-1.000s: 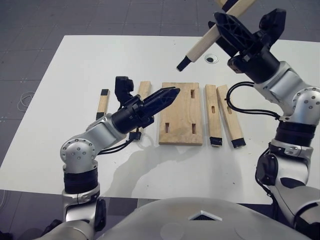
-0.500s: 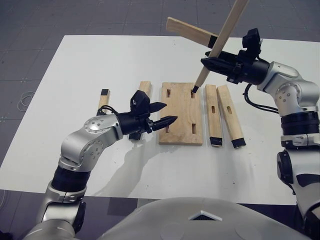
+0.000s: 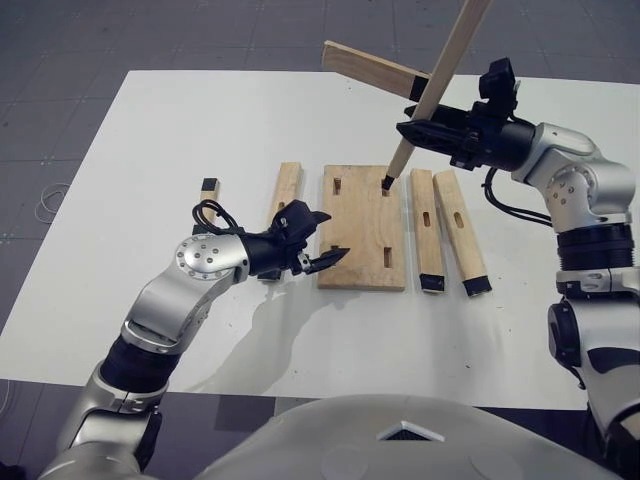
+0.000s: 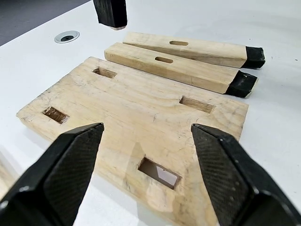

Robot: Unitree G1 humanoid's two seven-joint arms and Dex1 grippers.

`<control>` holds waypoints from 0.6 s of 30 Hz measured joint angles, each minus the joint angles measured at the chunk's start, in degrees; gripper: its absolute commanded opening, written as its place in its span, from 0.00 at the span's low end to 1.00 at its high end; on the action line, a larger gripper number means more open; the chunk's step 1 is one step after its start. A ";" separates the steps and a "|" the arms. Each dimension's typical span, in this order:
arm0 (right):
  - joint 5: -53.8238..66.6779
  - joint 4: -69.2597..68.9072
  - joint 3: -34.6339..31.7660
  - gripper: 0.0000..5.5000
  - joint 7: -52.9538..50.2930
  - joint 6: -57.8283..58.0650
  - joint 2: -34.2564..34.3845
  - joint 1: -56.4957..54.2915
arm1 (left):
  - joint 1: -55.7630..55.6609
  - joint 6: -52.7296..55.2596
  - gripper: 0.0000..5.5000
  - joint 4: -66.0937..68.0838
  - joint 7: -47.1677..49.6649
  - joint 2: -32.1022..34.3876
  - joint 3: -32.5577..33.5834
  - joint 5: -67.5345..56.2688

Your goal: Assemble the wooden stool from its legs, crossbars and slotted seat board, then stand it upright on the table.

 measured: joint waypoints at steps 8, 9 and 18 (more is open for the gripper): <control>-0.03 -1.28 -0.42 0.37 -0.04 1.17 0.35 0.01 | 0.20 -0.01 0.63 0.69 -0.25 -0.02 -1.43 4.40; -0.04 -1.40 -0.52 0.37 -0.06 1.20 0.39 0.00 | 0.33 -0.01 0.63 0.69 -0.44 -0.02 -1.76 4.58; -0.08 -1.69 -1.49 0.37 -0.30 1.47 0.90 0.00 | 0.61 -0.17 0.63 2.24 -0.65 1.67 -4.28 12.46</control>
